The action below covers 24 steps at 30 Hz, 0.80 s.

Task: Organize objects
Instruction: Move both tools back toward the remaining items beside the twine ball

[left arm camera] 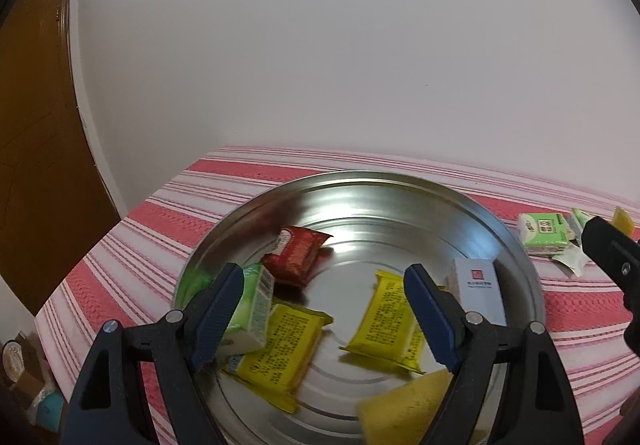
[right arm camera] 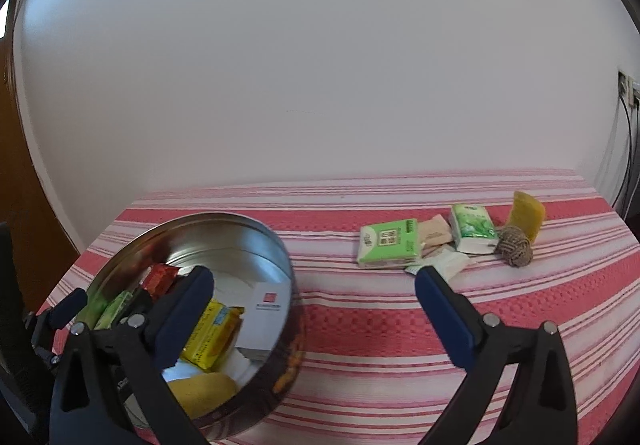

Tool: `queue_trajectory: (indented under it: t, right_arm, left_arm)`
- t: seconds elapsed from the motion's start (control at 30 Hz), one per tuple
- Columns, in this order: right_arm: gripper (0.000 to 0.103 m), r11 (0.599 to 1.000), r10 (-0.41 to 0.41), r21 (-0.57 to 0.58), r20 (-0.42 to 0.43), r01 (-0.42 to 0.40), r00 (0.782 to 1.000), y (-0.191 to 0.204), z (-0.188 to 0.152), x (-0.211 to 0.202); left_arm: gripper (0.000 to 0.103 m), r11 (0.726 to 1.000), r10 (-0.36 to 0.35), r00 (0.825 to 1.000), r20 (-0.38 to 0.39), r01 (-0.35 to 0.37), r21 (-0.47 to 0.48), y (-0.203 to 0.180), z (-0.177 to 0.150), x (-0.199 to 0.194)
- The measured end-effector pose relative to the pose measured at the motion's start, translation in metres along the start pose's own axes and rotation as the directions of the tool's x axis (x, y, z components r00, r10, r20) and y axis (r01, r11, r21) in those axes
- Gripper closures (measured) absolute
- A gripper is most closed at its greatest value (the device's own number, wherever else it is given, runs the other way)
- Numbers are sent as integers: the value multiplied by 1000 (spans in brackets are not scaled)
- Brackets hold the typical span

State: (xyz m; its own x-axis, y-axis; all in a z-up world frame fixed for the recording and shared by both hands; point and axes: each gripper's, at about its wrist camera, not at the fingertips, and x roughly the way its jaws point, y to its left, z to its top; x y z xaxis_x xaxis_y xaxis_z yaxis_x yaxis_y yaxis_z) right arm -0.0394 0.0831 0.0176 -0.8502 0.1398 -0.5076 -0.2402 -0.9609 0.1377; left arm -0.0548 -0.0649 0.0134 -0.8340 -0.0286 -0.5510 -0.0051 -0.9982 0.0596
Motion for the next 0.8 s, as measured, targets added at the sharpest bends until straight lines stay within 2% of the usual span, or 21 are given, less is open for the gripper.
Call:
queue_trajectory:
  t: [0.8]
  right_arm:
    - [1, 994, -63, 86, 15, 61, 998, -75, 0, -8]
  left_arm:
    - [19, 994, -80, 997, -14, 81, 68, -61, -2, -8]
